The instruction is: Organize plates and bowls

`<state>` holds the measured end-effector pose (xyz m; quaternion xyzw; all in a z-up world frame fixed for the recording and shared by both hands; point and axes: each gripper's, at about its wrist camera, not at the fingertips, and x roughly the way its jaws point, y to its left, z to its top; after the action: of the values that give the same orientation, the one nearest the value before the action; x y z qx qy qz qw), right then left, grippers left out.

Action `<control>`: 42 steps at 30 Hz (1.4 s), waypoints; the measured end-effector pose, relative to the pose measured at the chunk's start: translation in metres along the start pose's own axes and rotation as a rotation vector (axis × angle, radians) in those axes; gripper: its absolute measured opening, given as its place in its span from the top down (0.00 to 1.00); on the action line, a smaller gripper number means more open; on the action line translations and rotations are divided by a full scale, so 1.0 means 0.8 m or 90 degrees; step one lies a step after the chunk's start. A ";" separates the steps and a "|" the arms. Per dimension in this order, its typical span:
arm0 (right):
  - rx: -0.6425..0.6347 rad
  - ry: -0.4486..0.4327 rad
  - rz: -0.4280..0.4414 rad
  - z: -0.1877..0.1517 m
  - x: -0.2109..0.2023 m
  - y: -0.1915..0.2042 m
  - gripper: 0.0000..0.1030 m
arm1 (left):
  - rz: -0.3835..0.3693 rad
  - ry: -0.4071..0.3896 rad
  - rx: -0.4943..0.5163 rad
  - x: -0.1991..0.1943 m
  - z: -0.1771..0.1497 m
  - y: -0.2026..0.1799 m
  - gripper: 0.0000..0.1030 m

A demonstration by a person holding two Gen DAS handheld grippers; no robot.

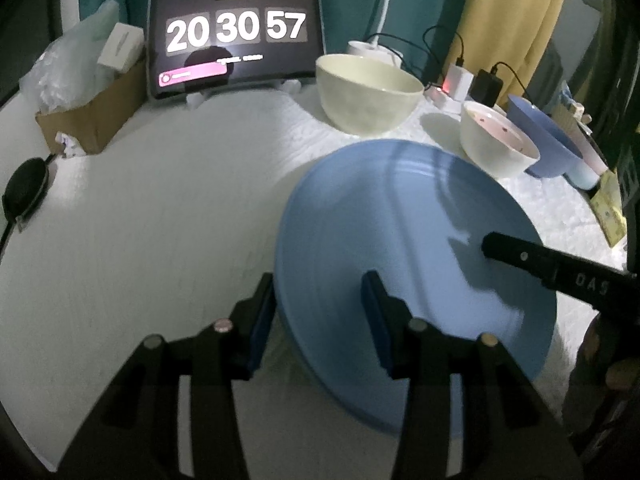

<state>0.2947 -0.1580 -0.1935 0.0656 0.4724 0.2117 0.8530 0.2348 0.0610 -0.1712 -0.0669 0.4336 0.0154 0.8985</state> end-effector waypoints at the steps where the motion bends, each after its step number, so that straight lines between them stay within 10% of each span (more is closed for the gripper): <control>1: 0.000 0.000 0.001 0.000 0.000 0.000 0.59 | 0.003 0.000 0.005 0.000 0.000 -0.001 0.55; 16: -0.005 -0.016 -0.012 -0.001 -0.028 -0.005 0.59 | 0.073 -0.050 0.025 -0.033 0.007 -0.007 0.54; 42: 0.020 -0.085 -0.038 -0.013 -0.110 -0.079 0.59 | 0.007 -0.074 0.103 -0.055 0.021 -0.124 0.54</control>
<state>0.2642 -0.2534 -0.1503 0.0788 0.4197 0.1743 0.8873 0.2290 -0.0337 -0.1154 0.0091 0.3807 -0.0111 0.9246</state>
